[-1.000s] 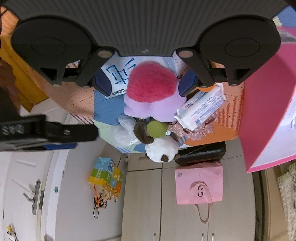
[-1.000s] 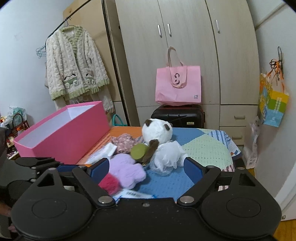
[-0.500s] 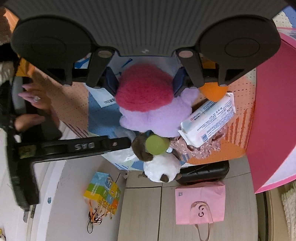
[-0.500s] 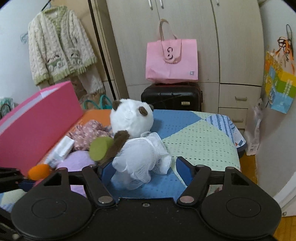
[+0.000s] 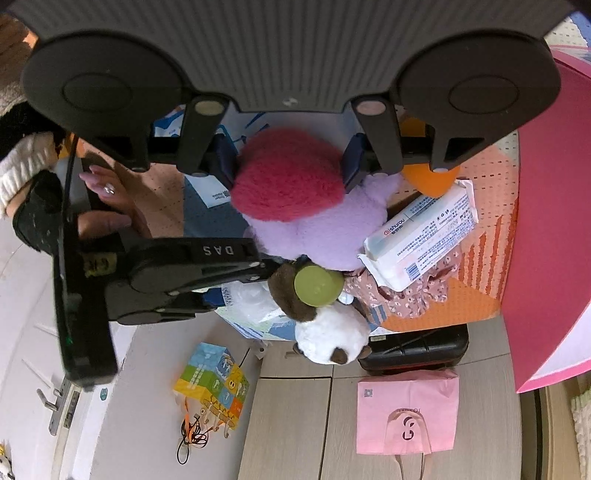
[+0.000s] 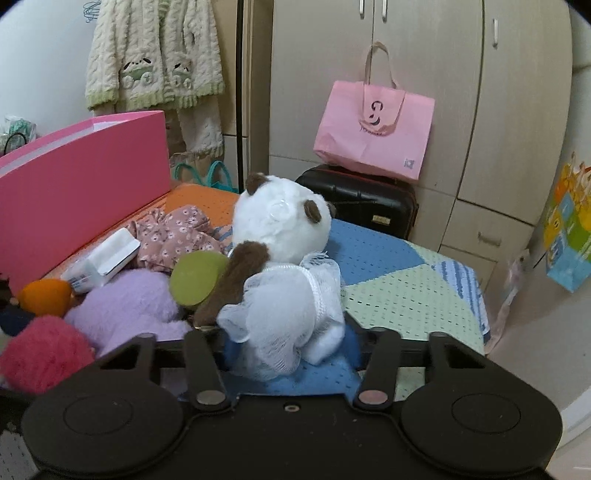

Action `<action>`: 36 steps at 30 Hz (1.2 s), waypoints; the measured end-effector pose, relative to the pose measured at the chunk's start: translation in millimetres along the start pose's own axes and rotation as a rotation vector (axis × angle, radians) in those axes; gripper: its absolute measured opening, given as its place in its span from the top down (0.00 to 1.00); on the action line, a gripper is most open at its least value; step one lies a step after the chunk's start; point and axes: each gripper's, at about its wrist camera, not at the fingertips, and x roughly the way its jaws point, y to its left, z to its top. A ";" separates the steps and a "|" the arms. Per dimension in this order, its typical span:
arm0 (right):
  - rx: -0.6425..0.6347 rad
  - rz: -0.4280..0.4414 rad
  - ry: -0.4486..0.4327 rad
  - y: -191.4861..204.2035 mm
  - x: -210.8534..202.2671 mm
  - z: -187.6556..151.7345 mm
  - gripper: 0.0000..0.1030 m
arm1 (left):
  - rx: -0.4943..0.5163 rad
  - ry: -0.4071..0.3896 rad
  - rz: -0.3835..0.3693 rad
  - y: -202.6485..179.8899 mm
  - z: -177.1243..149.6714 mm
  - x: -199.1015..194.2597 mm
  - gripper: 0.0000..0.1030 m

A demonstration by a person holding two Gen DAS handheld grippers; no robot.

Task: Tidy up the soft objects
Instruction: 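Grasp the pink pom-pom with the left tool while the right tool grasps the white mesh puff, then carry the pink pom-pom and white mesh puff together into the pink shoebox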

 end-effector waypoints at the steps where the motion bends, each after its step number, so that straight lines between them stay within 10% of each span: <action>1: 0.002 0.000 0.002 -0.4 -1.2 -0.4 0.57 | -0.003 0.001 -0.002 0.1 0.6 0.0 0.46; 24: 0.061 -0.148 -0.026 13.2 -62.9 -32.7 0.76 | -0.050 -0.009 0.004 5.6 -3.5 -26.8 0.46; 36: 0.058 -0.080 -0.035 42.7 -115.0 -34.4 0.77 | -0.076 0.051 -0.003 13.8 -18.8 -46.3 0.46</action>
